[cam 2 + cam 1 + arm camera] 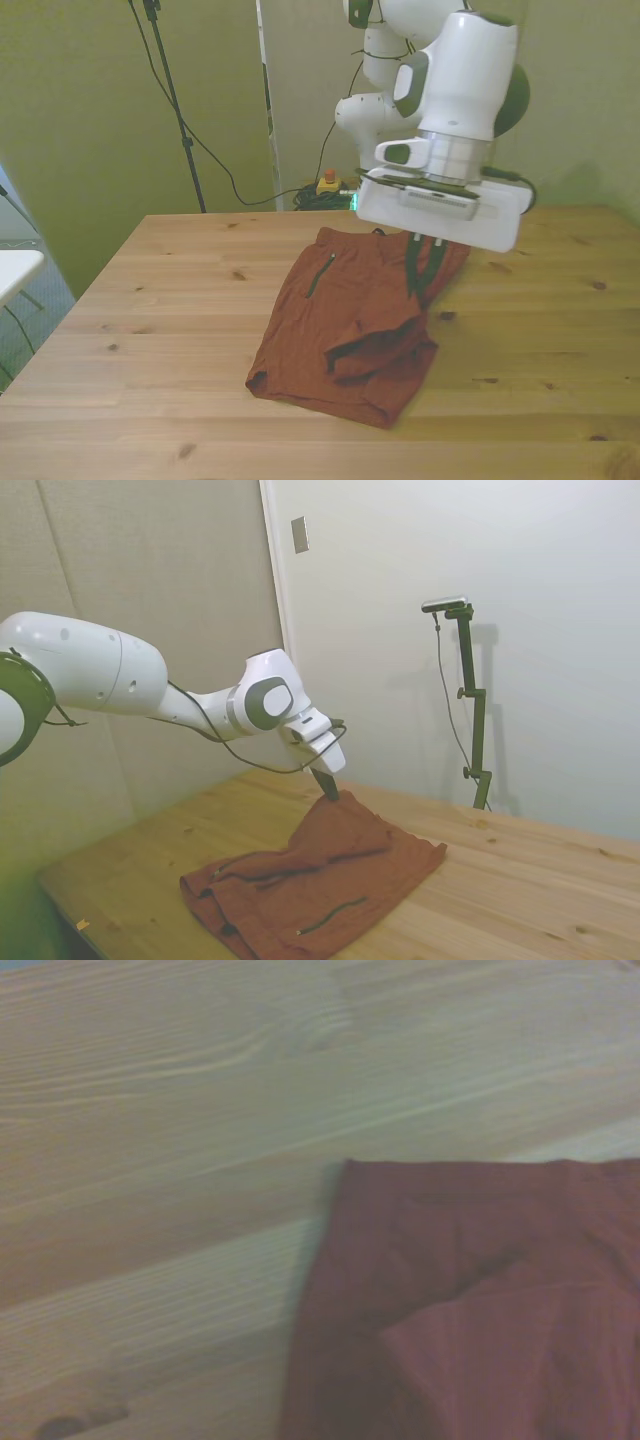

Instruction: Unfold the shorts

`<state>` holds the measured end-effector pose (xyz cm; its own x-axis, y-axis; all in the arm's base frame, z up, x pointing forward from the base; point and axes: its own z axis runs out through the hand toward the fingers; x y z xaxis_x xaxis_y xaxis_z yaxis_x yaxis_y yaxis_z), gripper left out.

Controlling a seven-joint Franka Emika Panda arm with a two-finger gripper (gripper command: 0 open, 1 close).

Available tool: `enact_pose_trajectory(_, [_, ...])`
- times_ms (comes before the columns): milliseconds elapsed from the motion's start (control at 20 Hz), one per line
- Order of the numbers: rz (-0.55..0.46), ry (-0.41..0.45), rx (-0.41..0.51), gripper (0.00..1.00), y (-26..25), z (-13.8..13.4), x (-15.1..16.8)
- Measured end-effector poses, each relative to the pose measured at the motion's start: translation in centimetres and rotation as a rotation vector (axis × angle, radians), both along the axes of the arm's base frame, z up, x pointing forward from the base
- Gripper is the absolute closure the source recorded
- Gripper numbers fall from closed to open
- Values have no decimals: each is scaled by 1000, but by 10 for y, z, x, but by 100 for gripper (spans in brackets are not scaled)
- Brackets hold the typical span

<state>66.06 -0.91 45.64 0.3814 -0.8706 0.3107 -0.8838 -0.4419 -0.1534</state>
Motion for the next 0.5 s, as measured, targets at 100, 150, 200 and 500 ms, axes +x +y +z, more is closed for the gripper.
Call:
enact_pose_trajectory(100, [52,-10,-31,100,26,2,5])
enact_pose_trajectory(150, [70,-16,-45,100,37,3,9])
enact_pose_trajectory(200, [87,-25,-58,100,48,4,13])
enact_pose_trajectory(500, [168,-59,-79,100,103,2,37])
